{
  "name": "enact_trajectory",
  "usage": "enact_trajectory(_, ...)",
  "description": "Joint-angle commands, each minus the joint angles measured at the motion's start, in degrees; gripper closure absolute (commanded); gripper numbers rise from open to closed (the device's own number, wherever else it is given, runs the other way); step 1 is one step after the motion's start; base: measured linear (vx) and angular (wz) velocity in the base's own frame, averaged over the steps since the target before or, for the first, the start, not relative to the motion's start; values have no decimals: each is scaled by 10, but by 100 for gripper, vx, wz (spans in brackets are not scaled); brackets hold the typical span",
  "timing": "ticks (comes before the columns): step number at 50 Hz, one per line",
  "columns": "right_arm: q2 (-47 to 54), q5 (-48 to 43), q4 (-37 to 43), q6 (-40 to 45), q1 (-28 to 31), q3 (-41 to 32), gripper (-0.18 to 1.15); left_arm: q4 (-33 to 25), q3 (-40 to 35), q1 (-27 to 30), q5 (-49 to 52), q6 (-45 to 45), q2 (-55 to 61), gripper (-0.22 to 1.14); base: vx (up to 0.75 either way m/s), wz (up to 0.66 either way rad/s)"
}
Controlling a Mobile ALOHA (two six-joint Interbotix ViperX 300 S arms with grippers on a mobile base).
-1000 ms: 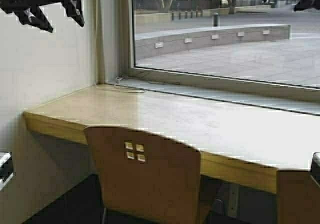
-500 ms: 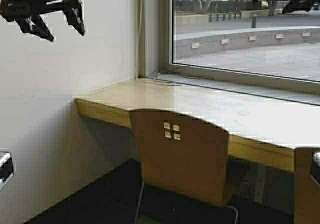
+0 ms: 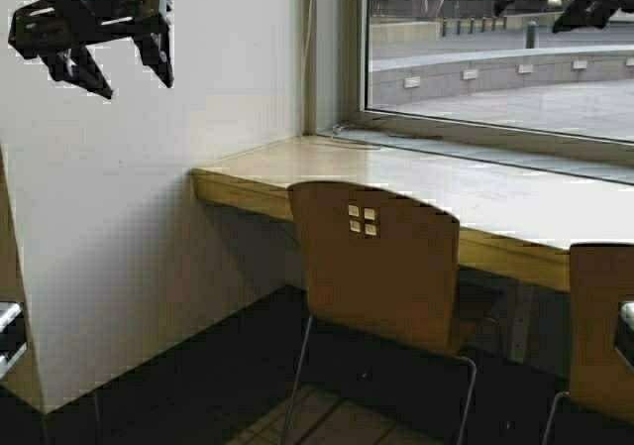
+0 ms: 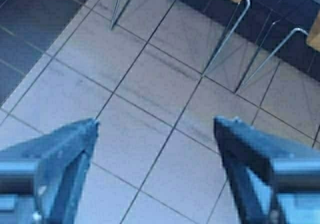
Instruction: Push the chairs under the table
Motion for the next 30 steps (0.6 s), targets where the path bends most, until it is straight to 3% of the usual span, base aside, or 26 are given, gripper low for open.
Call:
enact_trajectory(1,6,-4,0,0,-2,-18,-4,-1,-16,-1,-4,-2,-5,-7,-38,5)
enact_trajectory(18,26,-1,0,-1,-4,-32,-4,1,-13,-1,-19,3,3,-7,-40,-5)
enact_trajectory(30,31,14,1,1,-4,-40,-4,-1,-11,-1,-22,-4,5,-7,-36,-25)
